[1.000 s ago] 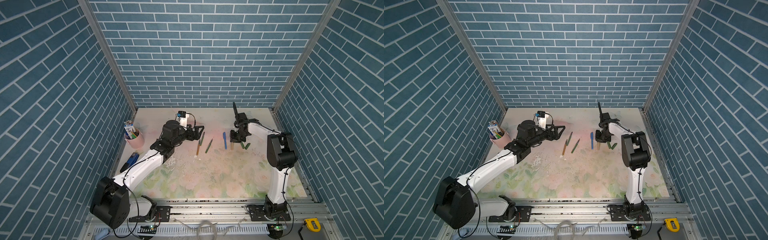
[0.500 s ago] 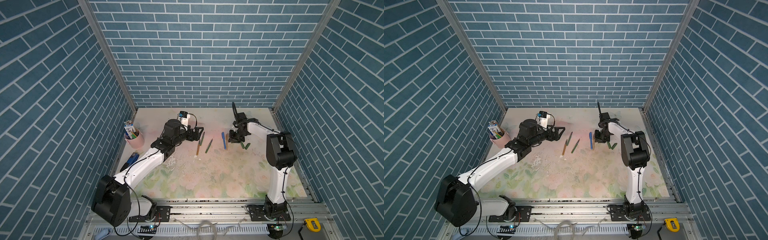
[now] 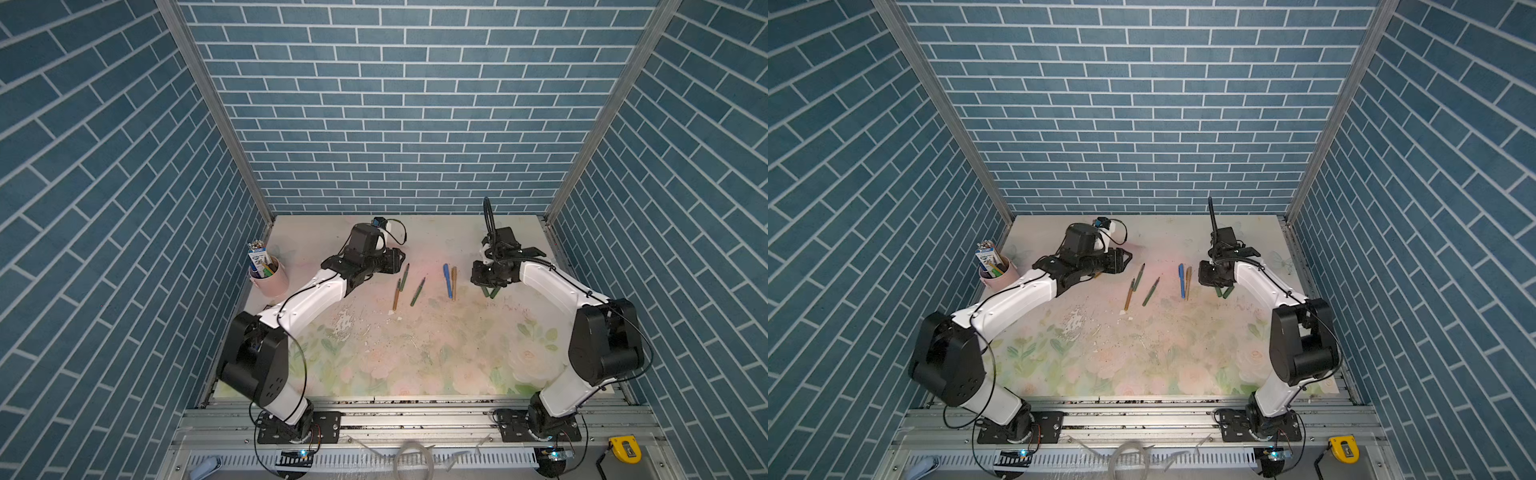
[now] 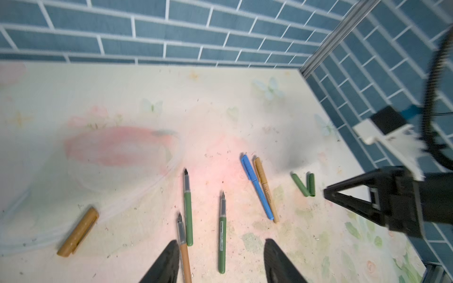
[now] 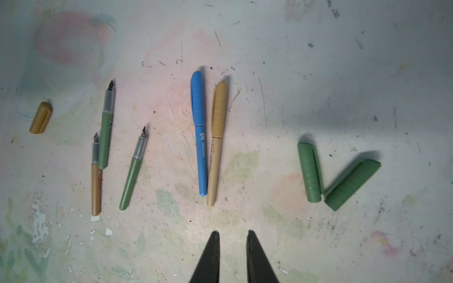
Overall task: Insert pens into pen caps
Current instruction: Place the pen at the center of the table, then pick up a pen from the center of the table.
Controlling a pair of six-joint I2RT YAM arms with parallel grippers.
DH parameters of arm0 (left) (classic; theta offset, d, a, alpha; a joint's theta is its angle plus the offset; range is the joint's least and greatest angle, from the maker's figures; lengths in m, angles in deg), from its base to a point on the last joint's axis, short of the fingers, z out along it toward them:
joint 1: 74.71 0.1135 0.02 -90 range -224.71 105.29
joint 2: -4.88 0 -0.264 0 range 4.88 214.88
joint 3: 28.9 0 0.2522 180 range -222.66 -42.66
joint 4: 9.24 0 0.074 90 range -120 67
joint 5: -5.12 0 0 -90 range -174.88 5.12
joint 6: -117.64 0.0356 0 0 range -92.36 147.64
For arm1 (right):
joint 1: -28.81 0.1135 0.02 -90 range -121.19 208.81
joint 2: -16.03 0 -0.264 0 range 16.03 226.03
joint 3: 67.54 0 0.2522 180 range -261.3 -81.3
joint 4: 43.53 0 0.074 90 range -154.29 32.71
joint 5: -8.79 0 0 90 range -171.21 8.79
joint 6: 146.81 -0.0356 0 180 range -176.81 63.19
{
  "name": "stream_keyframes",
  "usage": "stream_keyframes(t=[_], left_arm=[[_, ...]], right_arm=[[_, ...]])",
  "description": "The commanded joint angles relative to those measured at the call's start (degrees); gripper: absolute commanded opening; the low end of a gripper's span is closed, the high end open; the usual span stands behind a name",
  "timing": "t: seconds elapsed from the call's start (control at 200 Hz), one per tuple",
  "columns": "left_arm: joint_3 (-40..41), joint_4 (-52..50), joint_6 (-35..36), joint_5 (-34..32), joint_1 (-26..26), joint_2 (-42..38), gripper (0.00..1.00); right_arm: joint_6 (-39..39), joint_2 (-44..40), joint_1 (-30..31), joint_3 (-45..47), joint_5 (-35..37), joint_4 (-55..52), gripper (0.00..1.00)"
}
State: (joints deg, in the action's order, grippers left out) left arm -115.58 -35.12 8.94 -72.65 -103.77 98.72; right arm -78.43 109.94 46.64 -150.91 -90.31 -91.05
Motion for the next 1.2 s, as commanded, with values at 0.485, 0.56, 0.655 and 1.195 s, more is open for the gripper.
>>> stream_keyframes(t=[0.485, 0.56, 0.655, 1.195], left_arm=[[-30.13, -39.26, 5.73, -17.28, -12.87, 33.14, 0.49], [-30.91, -39.59, 6.01, -15.69, -12.87, 35.04, 0.44], [-30.88, -39.12, 6.67, -15.11, -12.87, 36.46, 0.4], [-30.95, -38.21, 8.77, -12.98, -12.92, 36.65, 0.05]], right_arm=[[-0.52, -8.05, -0.07, 8.14, -2.59, 2.83, 0.2], [-0.74, -8.55, -0.07, 8.7, -2.62, 3.17, 0.2], [-1.35, -8.98, -0.11, 9.74, -2.83, 4.03, 0.19], [-2.08, -9.93, -0.07, 10.54, -4.34, 4.91, 0.18]])
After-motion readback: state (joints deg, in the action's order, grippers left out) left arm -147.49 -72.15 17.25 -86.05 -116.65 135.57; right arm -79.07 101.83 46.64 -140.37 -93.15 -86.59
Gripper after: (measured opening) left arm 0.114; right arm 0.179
